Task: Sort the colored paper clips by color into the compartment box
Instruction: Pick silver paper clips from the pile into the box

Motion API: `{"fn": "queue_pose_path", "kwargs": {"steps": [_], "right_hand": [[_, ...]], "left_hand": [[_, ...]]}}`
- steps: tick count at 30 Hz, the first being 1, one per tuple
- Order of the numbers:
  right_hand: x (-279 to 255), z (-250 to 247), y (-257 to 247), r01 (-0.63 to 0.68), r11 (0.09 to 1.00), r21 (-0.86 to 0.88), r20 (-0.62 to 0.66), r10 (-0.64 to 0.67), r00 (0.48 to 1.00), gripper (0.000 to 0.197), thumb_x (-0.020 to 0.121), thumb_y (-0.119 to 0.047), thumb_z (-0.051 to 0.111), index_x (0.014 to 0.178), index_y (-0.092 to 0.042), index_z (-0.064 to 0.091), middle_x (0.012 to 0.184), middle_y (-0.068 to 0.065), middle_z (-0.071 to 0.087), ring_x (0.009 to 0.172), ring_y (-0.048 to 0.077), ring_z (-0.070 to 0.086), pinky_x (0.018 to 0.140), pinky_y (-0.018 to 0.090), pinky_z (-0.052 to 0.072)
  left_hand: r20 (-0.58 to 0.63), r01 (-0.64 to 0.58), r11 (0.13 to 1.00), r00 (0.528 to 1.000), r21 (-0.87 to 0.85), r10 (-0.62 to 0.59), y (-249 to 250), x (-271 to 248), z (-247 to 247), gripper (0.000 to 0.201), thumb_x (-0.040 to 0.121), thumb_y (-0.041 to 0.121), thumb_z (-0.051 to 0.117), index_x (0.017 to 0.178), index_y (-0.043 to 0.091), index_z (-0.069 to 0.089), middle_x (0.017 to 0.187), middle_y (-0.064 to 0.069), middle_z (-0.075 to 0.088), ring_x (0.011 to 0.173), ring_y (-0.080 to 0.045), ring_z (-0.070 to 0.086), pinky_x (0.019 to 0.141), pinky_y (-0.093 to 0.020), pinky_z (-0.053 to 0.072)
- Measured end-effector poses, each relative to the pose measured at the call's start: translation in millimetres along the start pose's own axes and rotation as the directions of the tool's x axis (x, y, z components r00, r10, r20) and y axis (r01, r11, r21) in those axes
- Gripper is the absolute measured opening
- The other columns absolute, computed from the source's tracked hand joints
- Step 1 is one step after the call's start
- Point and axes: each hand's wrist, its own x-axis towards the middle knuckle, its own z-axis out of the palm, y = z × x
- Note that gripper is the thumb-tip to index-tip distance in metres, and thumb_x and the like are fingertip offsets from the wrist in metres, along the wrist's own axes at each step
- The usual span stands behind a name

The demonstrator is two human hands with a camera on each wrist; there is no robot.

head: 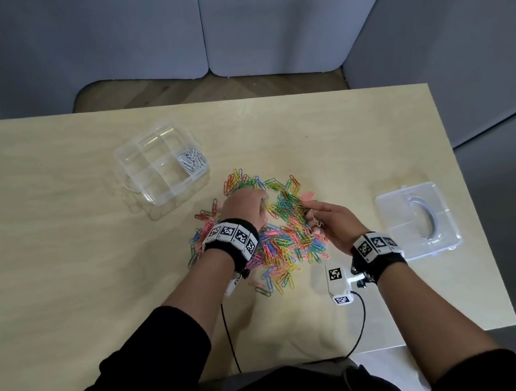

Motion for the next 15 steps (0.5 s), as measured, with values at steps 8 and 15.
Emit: {"fn": "queue_pose_path", "kwargs": {"steps": [8, 15], "right_hand": [[-20.2, 0.2, -0.1, -0.026, 0.967, 0.253, -0.097, 0.052, 0.994, 0.030, 0.087, 0.002, 0.038, 0.091, -0.002, 0.067, 0.063, 0.001, 0.035, 0.051, 0.012, 0.029, 0.046, 0.021, 0.028], [-28.8, -13.6, 1.9, 0.199, 0.512, -0.836, 0.053, -0.286, 0.957, 0.017, 0.079, -0.038, 0.079, 0.073, -0.023, 0.077, 0.060, -0.006, 0.067, 0.049, 0.002, 0.052, 0.053, 0.014, 0.038]], "left_hand": [[0.197, -0.280, 0.960, 0.941, 0.002, 0.274, 14.2, -16.6, 14.0, 0.040, 0.100, 0.034, 0.048, 0.139, 0.040, 0.048, 0.112, -0.001, 0.057, 0.105, -0.021, 0.056, 0.081, -0.033, 0.049], [0.000, -0.144, 0.989, 0.990, 0.010, 0.144, 7.3, -20.5, 16.7, 0.029, 0.096, 0.029, 0.056, 0.124, 0.028, 0.063, 0.113, 0.002, 0.062, 0.103, -0.019, 0.059, 0.087, -0.036, 0.052]]}}
